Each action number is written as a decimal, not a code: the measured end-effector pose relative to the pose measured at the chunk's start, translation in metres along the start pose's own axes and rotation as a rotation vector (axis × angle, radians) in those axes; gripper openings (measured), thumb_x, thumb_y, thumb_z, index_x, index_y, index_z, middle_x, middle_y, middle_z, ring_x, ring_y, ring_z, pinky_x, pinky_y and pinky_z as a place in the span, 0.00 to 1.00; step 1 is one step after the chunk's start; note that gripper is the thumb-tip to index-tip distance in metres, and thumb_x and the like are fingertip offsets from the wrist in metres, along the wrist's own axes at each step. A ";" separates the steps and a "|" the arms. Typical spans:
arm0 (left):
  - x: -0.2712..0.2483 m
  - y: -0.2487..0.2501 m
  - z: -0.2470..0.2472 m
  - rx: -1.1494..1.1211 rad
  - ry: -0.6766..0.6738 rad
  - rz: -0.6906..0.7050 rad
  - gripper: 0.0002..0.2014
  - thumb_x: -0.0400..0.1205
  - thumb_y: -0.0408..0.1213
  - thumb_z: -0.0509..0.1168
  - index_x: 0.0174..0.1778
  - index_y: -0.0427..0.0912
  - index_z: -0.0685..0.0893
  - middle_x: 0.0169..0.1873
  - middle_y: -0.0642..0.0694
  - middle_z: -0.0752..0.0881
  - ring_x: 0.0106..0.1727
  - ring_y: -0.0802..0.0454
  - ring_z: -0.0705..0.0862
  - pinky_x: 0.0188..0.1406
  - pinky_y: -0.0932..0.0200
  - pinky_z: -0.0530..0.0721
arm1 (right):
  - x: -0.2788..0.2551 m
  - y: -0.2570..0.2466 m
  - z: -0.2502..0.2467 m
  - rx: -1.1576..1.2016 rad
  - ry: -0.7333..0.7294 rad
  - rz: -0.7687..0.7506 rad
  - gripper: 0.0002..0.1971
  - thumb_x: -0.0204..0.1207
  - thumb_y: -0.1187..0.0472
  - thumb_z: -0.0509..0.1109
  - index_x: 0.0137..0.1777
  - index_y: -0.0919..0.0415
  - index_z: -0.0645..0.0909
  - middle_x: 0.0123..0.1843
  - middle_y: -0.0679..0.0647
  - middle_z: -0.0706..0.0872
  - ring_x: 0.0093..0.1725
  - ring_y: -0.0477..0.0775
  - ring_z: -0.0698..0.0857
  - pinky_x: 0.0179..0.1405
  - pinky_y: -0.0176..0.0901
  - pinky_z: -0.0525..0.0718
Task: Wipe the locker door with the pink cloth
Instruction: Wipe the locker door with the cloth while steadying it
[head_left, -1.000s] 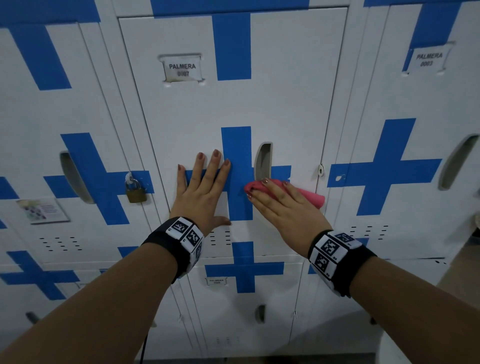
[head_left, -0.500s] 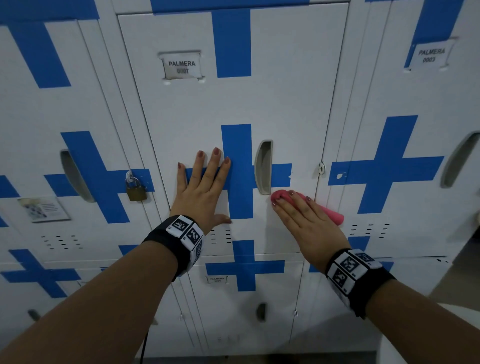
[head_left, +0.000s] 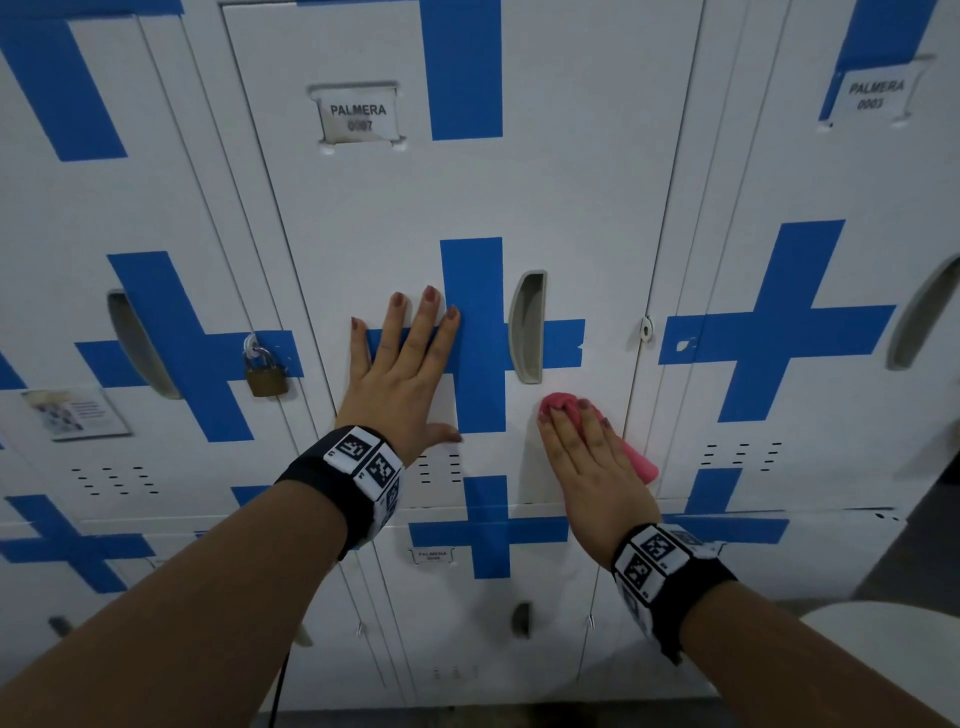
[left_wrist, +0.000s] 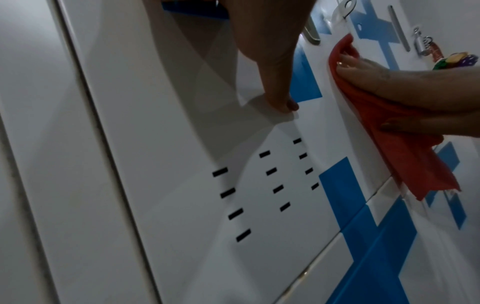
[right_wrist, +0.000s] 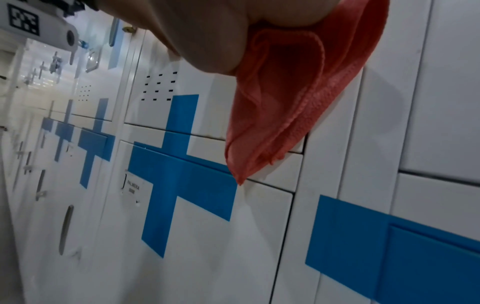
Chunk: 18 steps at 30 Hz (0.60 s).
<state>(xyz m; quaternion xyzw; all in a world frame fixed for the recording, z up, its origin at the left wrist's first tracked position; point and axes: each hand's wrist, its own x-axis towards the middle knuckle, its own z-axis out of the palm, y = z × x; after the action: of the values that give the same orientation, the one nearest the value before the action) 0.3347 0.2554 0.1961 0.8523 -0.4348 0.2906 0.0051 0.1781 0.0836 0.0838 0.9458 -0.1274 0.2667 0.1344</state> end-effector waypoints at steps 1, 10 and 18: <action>0.000 0.000 0.000 0.002 0.001 -0.001 0.70 0.58 0.68 0.73 0.76 0.50 0.23 0.75 0.49 0.19 0.76 0.44 0.21 0.72 0.36 0.26 | -0.001 0.000 0.003 -0.010 0.008 -0.028 0.61 0.53 0.73 0.75 0.83 0.60 0.40 0.82 0.57 0.53 0.81 0.63 0.54 0.73 0.58 0.49; 0.001 -0.002 0.002 0.001 0.017 0.009 0.70 0.58 0.68 0.73 0.77 0.49 0.25 0.75 0.49 0.20 0.76 0.44 0.22 0.71 0.37 0.23 | -0.012 0.009 0.016 -0.035 -0.052 -0.207 0.56 0.57 0.71 0.75 0.83 0.59 0.45 0.80 0.56 0.60 0.78 0.61 0.60 0.71 0.64 0.58; 0.000 -0.002 0.003 -0.001 0.025 0.014 0.70 0.58 0.68 0.73 0.77 0.49 0.25 0.75 0.49 0.20 0.77 0.44 0.23 0.72 0.37 0.25 | -0.019 0.013 0.028 -0.075 -0.153 -0.318 0.56 0.59 0.66 0.76 0.83 0.59 0.44 0.79 0.53 0.61 0.79 0.60 0.64 0.77 0.62 0.57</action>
<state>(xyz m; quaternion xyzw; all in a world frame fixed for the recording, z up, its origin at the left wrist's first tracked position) 0.3379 0.2557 0.1944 0.8456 -0.4408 0.3010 0.0090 0.1715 0.0662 0.0530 0.9659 0.0040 0.1641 0.2001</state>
